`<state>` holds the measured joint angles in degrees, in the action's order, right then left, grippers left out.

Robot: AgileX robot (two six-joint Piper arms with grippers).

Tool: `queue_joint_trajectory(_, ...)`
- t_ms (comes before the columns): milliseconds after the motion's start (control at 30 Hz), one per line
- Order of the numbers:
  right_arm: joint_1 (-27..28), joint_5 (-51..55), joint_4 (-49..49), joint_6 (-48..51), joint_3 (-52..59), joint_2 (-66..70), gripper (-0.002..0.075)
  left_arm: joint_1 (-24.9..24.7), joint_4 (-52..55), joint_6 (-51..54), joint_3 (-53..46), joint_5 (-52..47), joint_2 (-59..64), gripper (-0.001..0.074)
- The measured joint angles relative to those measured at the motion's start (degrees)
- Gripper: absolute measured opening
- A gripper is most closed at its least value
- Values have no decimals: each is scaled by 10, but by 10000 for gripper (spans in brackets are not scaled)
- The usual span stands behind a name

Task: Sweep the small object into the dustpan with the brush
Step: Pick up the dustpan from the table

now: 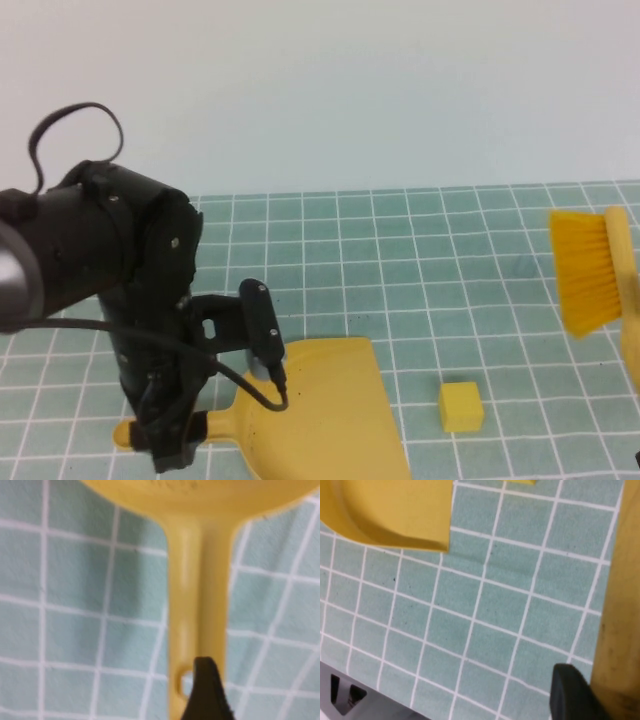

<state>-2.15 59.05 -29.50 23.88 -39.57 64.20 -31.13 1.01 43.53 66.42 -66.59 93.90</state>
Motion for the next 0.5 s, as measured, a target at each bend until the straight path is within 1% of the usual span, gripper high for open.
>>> queue_joint_trajectory(133,0,-10,-13,11,7,0,169,0,-10,-2,0,13,15,432)
queue_joint_trajectory(300,0,-12,-26,26,8,0,169,0,27,5,0,37,23,435)
queue_joint_trajectory(367,0,-12,-34,32,8,0,169,0,38,2,0,59,23,463)
queue_joint_trajectory(433,0,-10,-41,34,8,0,169,0,38,2,0,76,23,507)
queue_joint_trajectory(500,0,-6,-41,36,8,0,169,0,38,2,0,81,24,566)
